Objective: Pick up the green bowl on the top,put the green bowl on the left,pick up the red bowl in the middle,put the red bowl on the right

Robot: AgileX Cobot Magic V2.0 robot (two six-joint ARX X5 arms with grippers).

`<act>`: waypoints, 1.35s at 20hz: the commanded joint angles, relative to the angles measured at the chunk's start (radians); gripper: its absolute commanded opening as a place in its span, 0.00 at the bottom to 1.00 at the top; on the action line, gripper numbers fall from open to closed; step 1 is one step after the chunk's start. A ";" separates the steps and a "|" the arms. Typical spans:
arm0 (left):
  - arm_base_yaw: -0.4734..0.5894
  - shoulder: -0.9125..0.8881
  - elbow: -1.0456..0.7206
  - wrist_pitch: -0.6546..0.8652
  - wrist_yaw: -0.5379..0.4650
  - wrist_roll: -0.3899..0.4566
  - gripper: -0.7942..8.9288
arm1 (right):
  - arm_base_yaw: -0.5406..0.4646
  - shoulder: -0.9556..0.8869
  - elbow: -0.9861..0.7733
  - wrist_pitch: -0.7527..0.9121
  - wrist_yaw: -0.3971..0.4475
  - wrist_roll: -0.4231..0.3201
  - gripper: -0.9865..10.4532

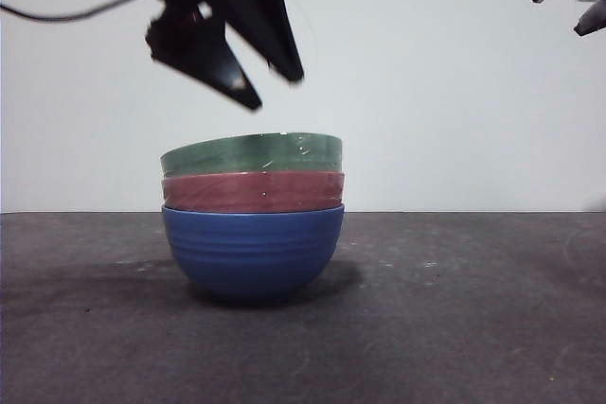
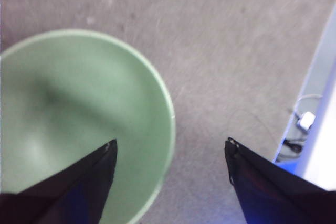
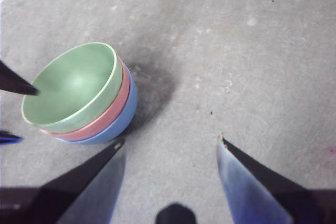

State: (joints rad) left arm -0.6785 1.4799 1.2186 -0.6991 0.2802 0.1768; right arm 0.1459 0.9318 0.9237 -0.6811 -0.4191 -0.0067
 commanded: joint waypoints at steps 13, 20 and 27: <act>-0.011 0.084 -0.002 -0.011 -0.048 0.089 0.07 | 0.002 0.001 0.003 -0.053 0.000 0.007 0.33; -0.035 0.081 0.145 -0.090 -0.045 0.115 0.07 | 0.002 0.002 0.003 -0.052 0.002 -0.005 0.33; -0.053 -0.021 0.388 -0.486 -0.240 0.075 0.07 | 0.002 0.002 0.003 -0.052 0.006 -0.019 0.33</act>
State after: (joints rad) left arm -0.7296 1.4651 1.6047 -1.1820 0.0532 0.2676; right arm 0.1455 0.9321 0.9237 -0.7357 -0.4156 -0.0162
